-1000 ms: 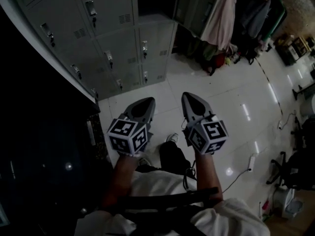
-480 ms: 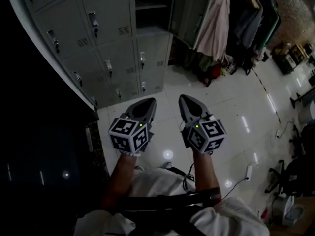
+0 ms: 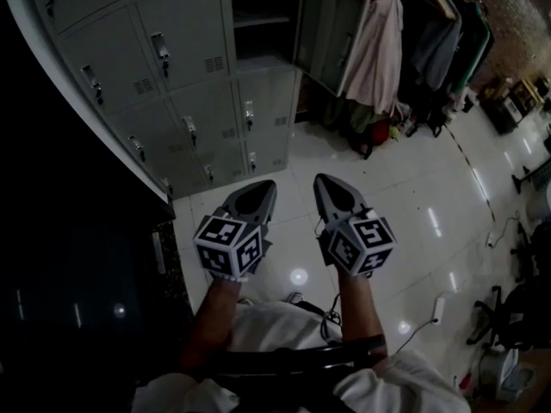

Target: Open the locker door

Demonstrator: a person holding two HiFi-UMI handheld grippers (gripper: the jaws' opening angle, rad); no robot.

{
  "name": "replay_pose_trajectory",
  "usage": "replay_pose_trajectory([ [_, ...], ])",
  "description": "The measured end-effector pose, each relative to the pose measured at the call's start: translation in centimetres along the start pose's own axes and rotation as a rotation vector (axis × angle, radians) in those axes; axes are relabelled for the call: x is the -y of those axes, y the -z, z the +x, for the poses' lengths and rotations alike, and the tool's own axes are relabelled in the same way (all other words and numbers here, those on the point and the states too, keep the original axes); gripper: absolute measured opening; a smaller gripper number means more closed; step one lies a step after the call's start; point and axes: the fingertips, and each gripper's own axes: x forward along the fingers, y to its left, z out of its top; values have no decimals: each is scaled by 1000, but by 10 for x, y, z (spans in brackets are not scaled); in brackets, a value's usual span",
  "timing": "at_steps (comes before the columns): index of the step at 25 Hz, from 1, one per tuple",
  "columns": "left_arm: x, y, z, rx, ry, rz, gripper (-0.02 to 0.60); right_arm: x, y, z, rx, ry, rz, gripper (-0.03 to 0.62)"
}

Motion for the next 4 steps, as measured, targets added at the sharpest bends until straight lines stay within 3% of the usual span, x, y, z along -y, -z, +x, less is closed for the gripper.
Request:
replay_pose_trajectory([
  [4,-3,-2,7,-5,-1,4,-2,7,-4,6,7,2,-1,6],
])
